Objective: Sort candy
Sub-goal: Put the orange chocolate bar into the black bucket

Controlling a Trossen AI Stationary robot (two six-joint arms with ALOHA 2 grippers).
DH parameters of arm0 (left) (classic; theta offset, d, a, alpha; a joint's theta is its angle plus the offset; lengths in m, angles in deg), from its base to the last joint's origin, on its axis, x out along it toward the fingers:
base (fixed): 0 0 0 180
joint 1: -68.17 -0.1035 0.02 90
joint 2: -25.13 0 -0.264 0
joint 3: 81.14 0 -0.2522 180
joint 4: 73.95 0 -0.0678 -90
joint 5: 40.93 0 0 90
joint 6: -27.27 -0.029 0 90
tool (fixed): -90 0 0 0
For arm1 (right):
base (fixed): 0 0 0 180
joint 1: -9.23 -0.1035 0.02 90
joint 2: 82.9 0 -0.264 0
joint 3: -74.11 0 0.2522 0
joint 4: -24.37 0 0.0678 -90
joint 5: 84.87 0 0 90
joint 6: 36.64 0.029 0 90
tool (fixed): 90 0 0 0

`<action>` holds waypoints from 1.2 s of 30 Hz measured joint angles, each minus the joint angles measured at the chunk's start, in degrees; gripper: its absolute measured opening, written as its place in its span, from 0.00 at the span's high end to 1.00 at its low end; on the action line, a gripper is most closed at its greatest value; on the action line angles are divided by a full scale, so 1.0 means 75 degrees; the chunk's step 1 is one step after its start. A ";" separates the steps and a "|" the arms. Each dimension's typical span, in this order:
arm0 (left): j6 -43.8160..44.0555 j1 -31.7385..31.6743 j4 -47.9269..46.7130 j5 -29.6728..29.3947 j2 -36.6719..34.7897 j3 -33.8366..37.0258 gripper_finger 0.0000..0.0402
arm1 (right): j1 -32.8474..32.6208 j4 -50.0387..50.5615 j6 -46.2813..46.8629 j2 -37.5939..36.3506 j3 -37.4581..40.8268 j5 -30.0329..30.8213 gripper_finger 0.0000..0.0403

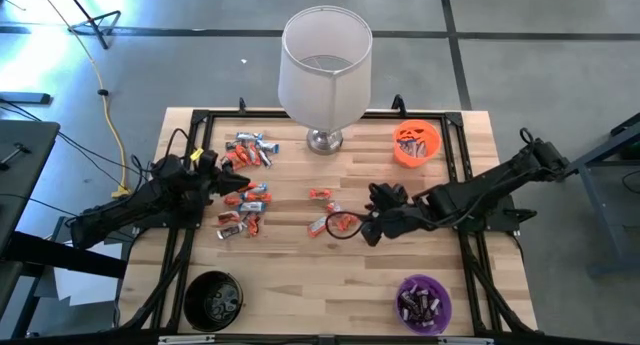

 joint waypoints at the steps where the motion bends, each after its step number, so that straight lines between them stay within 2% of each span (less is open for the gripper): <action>1: -0.0052 -0.0001 0.0080 -0.0179 0.0000 -0.0002 0.84 | 0.0013 0.0000 0.0090 0.0000 0.0000 -0.0090 0.55; 3: -0.0091 -0.0003 0.0216 -0.0787 -0.0003 0.0000 0.84 | 0.0016 0.0001 0.0197 0.0000 0.0000 -0.0192 0.55; 5: 0.0273 -0.0006 0.0132 -0.1013 0.0000 -0.0002 0.84 | 0.0016 0.0000 0.0257 0.0000 0.0000 -0.0198 0.55; 8: 0.0216 0.0049 -0.0225 -0.0834 0.0128 -0.0002 0.84 | 0.0016 0.0003 0.0247 0.0000 0.0000 -0.0202 0.55; 11: 0.0389 0.0108 -0.0516 -0.1001 0.0307 0.0004 0.84 | 0.0023 0.0003 0.0242 -0.0003 0.0000 -0.0247 0.55; 13: 0.0616 0.0152 -0.0428 -0.1003 0.0392 0.0001 0.84 | 0.0066 0.0003 0.0253 -0.0003 0.0000 -0.0384 0.55; 18: 0.0794 0.0378 0.0085 -0.0359 0.0558 0.0001 0.84 | 0.0173 -0.0160 0.0196 0.0252 0.0000 -0.1043 0.55; 20: 0.0916 0.0448 0.0344 -0.0399 0.0593 -0.0002 0.84 | 0.0182 -0.0298 0.0061 0.0388 0.0000 -0.1203 0.55; 29: 0.0681 0.0478 0.0360 -0.2386 0.0638 -0.0005 0.84 | 0.0217 -0.0223 0.0026 0.0529 0.0000 -0.1271 0.55; 36: 0.1435 0.0478 0.0356 -0.2582 0.0635 -0.0005 0.84 | 0.0231 -0.0224 -0.0368 0.0522 0.0000 -0.1265 0.55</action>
